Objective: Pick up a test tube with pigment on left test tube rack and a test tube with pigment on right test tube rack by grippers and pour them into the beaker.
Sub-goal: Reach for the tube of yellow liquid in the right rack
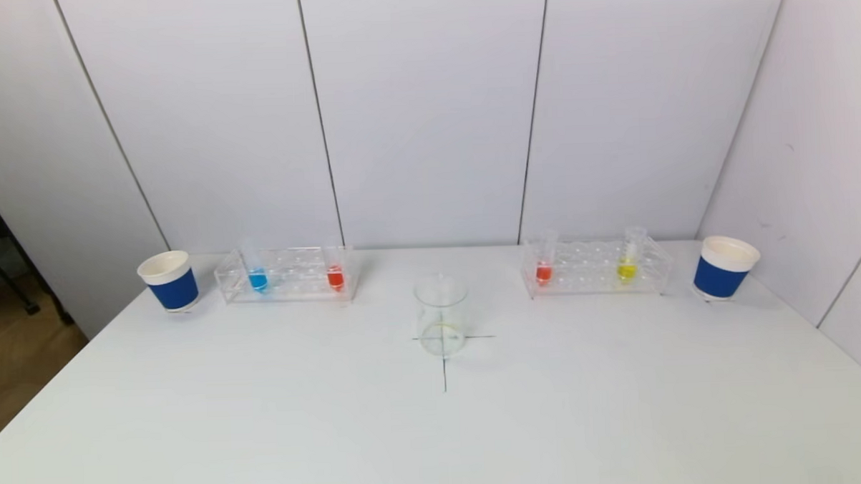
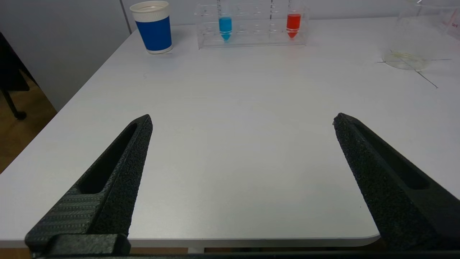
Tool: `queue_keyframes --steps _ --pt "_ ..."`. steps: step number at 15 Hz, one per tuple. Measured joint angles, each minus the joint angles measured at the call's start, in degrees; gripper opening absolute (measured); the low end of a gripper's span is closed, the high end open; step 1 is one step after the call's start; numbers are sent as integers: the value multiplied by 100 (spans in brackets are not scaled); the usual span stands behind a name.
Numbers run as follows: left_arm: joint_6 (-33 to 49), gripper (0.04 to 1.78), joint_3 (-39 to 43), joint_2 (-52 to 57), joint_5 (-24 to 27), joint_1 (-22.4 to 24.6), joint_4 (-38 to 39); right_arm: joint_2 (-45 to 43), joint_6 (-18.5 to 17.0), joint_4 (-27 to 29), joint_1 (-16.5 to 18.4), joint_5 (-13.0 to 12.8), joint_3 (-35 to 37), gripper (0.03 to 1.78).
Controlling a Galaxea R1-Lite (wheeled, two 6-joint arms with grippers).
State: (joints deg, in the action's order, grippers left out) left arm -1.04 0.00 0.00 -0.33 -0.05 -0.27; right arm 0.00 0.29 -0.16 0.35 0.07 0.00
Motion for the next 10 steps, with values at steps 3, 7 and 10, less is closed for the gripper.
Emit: queue_keyframes --steps 3,7,10 --pt "-1 176 0 0 2 -5 2 0 0 0 0 0 0 177" --pt "-1 176 0 0 0 -5 0 0 -5 0 0 0 0 177" --pt "-1 176 0 0 0 -5 0 0 -7 0 0 0 0 177"
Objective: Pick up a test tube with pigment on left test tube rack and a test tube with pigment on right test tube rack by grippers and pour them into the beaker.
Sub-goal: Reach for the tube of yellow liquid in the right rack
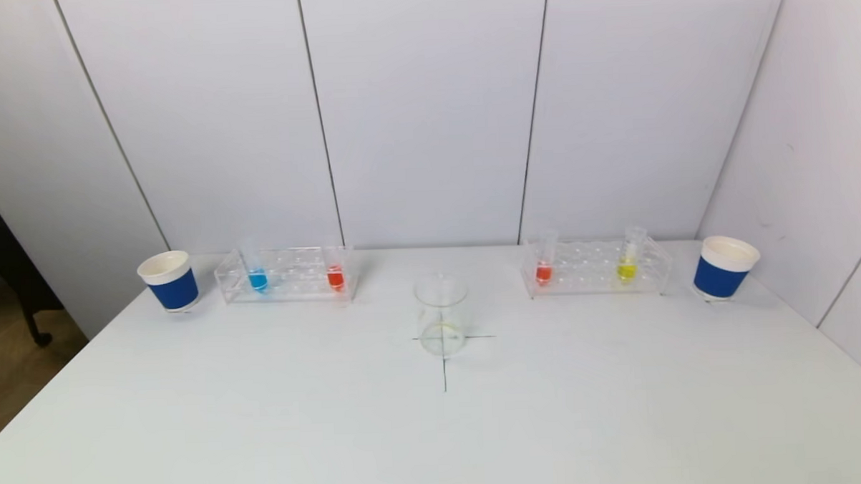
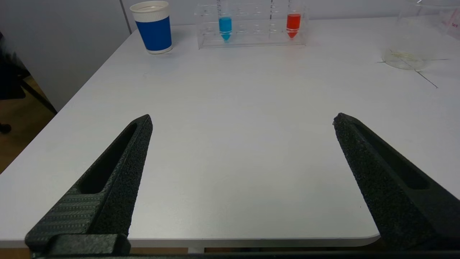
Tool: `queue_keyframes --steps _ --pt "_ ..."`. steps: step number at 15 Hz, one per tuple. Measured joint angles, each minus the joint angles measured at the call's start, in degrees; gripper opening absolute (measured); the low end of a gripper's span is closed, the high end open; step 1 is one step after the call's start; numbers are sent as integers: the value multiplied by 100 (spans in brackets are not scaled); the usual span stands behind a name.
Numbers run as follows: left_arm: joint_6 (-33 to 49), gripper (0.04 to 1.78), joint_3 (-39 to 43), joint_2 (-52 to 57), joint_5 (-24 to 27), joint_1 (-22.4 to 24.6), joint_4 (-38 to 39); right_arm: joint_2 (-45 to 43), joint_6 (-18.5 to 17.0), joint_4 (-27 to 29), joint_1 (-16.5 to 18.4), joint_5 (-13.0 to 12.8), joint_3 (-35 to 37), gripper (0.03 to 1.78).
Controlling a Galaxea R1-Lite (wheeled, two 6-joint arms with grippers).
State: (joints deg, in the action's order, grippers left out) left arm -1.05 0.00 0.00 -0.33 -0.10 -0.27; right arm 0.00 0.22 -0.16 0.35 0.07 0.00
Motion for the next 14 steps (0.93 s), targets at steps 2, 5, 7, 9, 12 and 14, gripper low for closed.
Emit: queue_keyframes --steps 2,5,7,9,12,14 --pt "1 176 0 0 0 0 0 0 2 0 0 0 0 177" --pt "1 176 0 0 2 0 0 0 7 -57 0 -7 0 177" --pt "1 176 0 0 2 0 0 0 46 -113 0 -37 -57 177" --pt "0 176 0 0 2 0 0 2 33 23 0 -37 -379 177" --pt "0 176 0 0 2 0 0 77 35 589 0 22 -1190 177" --pt "0 176 0 0 0 0 0 311 38 900 0 34 -1731 177"
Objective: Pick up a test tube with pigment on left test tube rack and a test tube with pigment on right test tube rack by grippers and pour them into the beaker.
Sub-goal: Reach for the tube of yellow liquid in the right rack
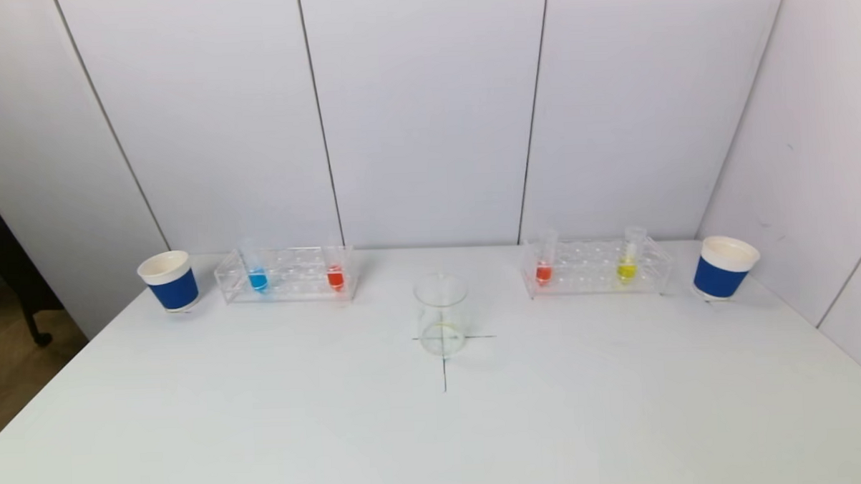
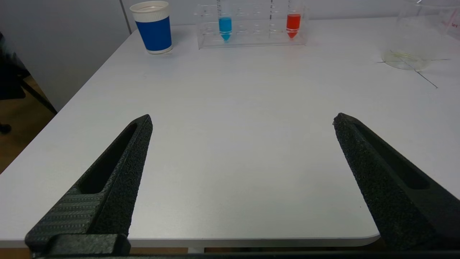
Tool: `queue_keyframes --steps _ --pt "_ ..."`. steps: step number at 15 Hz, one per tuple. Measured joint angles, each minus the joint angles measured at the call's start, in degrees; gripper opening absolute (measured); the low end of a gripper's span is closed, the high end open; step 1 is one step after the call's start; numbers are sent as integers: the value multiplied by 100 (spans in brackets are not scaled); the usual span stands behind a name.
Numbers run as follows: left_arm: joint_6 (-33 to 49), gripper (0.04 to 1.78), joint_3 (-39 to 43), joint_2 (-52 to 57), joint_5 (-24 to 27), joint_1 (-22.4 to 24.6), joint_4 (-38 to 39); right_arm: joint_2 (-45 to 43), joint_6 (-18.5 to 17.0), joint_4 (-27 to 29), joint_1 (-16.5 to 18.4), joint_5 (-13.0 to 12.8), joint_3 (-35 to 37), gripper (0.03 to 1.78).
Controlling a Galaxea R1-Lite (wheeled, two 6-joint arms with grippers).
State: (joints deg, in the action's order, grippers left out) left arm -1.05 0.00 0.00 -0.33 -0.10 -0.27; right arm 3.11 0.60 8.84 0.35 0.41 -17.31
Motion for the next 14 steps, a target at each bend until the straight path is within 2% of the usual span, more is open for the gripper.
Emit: queue_keyframes --steps 6,10,14 --pt "1 176 0 0 2 5 2 1477 -13 -190 0 88 -1207 177" --pt "0 176 0 0 0 0 2 2798 -38 -911 0 148 -1712 177" --pt "0 176 0 0 0 0 2 4011 -112 -1815 0 160 -1879 177"
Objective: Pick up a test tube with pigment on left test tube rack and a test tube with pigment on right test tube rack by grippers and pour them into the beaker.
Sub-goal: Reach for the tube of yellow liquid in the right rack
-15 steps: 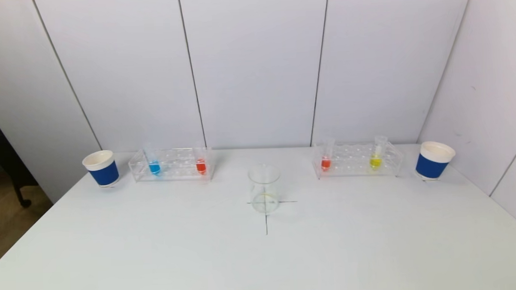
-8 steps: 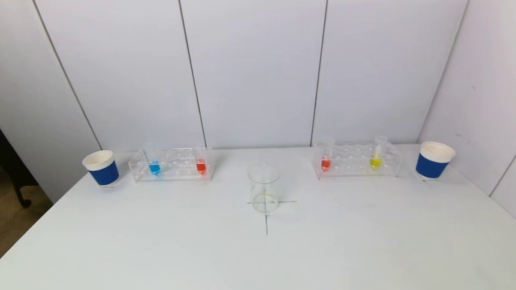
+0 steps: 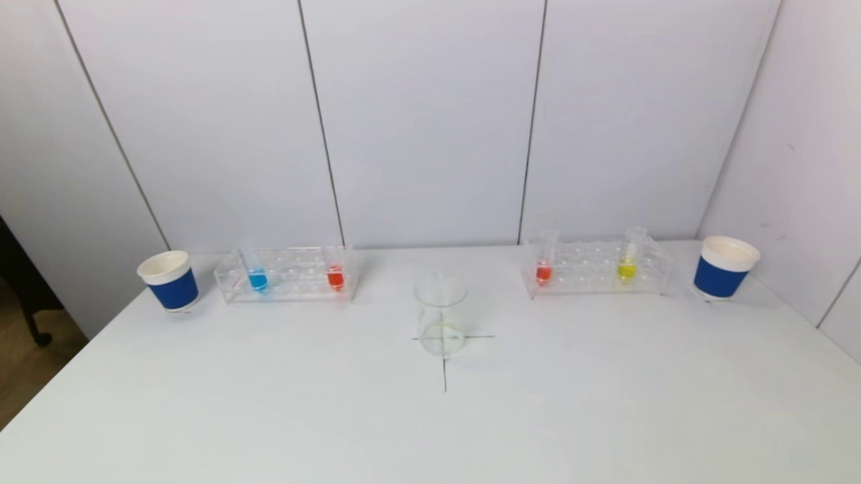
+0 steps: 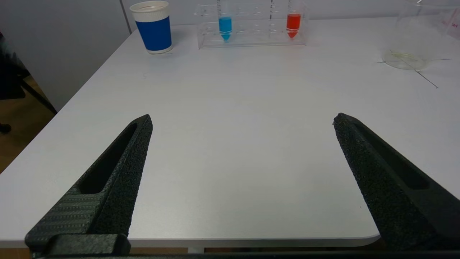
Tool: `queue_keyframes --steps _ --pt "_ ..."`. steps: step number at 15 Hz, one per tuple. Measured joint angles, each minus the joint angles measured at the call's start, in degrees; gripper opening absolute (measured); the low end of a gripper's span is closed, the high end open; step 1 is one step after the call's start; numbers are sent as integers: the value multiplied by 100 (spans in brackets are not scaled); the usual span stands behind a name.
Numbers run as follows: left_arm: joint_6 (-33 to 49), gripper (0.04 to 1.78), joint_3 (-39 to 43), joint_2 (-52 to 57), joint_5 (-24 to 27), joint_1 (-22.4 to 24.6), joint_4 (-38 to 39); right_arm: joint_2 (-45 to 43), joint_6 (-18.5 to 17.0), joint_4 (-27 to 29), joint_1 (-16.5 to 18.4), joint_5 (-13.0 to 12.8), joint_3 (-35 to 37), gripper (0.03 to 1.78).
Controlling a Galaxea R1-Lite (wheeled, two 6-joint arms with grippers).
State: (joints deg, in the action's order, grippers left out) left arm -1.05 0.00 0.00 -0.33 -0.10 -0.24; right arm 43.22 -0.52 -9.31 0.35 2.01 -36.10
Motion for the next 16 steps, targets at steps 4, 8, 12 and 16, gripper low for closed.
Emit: queue_keyframes --steps 4,8,12,16 --pt "0 176 0 0 0 0 -2 1100 -105 -866 -2 -1 -28 177" --pt "0 176 0 0 2 2 -2 2083 -116 -1675 -11 -1 -23 177" --pt "1 176 0 0 0 0 -2 2993 -129 -2313 -15 -4 33 177" --pt "0 176 0 0 0 0 -2 3847 -245 -3152 -62 -4 132 177"
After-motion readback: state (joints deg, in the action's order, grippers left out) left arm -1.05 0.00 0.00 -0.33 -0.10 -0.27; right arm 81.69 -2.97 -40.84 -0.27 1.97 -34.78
